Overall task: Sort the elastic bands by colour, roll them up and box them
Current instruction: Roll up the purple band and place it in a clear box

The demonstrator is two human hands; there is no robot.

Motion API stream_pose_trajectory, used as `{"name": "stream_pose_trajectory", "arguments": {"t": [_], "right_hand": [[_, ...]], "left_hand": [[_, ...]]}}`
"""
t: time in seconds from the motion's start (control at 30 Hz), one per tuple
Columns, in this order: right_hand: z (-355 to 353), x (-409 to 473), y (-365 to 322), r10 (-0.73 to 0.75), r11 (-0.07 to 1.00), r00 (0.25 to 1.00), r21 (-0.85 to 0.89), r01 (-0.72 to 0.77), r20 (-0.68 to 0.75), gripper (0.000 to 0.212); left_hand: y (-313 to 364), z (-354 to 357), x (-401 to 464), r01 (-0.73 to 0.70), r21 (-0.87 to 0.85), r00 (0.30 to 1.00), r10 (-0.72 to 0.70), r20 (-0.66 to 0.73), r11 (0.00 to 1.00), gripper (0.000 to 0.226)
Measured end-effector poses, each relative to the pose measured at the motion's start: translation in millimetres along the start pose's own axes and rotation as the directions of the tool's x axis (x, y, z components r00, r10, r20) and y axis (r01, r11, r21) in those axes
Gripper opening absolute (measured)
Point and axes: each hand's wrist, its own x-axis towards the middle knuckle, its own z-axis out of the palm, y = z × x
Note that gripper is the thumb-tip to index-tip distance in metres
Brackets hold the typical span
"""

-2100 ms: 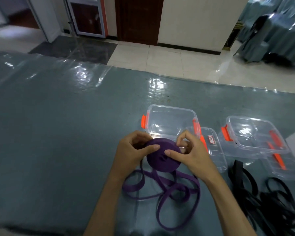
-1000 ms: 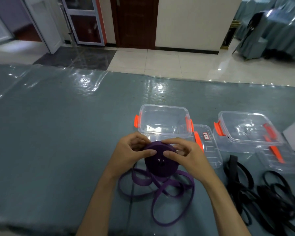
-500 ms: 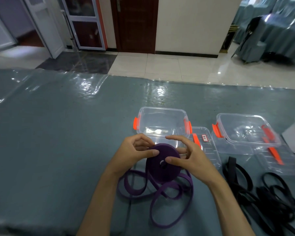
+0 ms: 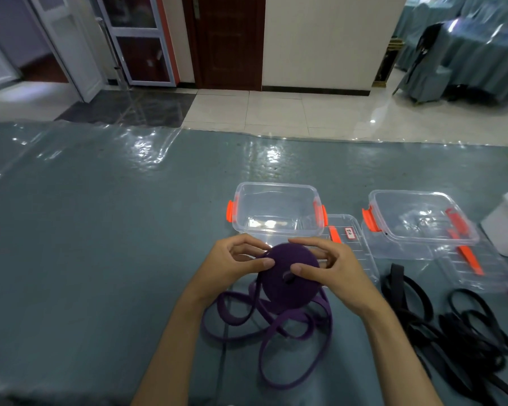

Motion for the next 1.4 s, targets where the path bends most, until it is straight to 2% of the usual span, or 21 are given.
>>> {"name": "stream_pose_trajectory", "arguments": {"t": [0.1, 0.2, 0.37, 0.53, 0.6, 0.7, 0.83, 0.9, 0.93, 1.0, 1.17, 1.27, 1.4], "right_hand": [[2, -1, 4, -0.001, 0.993, 0.996, 0.118, 0.012, -0.094, 0.060], [3, 2, 8, -0.008, 0.986, 0.990, 0.166, 0.032, -0.140, 0.050], [9, 4, 12, -0.006, 0.976, 0.976, 0.211, 0.053, -0.216, 0.047], [24, 9, 18, 0.020, 0.931, 0.928, 0.345, 0.118, -0.371, 0.049], [27, 10, 19, 0.036, 0.936, 0.933, 0.339, 0.094, -0.358, 0.051], [22, 10, 20, 0.040, 0.975, 0.959, 0.222, 0.025, -0.282, 0.050], [18, 10, 20, 0.053, 0.992, 0.985, 0.119, -0.033, -0.162, 0.051], [13, 10, 20, 0.039, 0.998, 0.996, 0.055, -0.035, -0.080, 0.059], [11, 10, 20, 0.021, 1.000, 0.998, 0.013, -0.020, -0.062, 0.057], [11, 10, 20, -0.020, 0.999, 0.995, -0.030, 0.017, -0.098, 0.049], [16, 14, 27, -0.065, 0.997, 0.970, 0.025, 0.073, -0.234, 0.042], [17, 19, 31, -0.049, 0.994, 0.959, 0.083, 0.075, -0.277, 0.042], [20, 23, 34, -0.015, 0.981, 0.952, 0.178, 0.072, -0.306, 0.047]], "left_hand": [[-5, -6, -2, 0.037, -0.076, 0.995, -0.030, 0.098, 0.996, 0.045], [-8, -9, -2, 0.017, -0.091, 0.992, -0.005, 0.127, 0.996, 0.051], [-13, -2, 4, -0.038, -0.093, 0.999, 0.041, 0.035, 0.995, 0.044], [-22, 9, 8, -0.073, -0.270, 0.990, 0.038, -0.132, 0.960, 0.042], [-24, 11, 10, -0.109, -0.298, 0.979, 0.051, -0.195, 0.948, 0.046], [-27, 5, 12, -0.137, -0.247, 0.960, 0.067, -0.270, 0.959, 0.049], [-30, 1, 9, -0.110, -0.169, 0.971, 0.069, -0.229, 0.980, 0.037], [-28, -1, 9, -0.099, -0.123, 0.980, 0.076, -0.183, 0.987, 0.031], [-27, -1, 9, -0.089, -0.110, 0.985, 0.071, -0.158, 0.990, 0.029], [-24, -2, 9, -0.059, -0.102, 0.991, 0.045, -0.128, 0.993, 0.029], [-26, -7, 12, -0.044, -0.152, 0.992, 0.025, -0.120, 0.987, 0.035], [-30, -9, 13, -0.062, -0.156, 0.987, 0.037, -0.155, 0.986, 0.043], [-30, -7, 18, -0.102, -0.150, 0.976, 0.070, -0.205, 0.983, 0.043]]}}
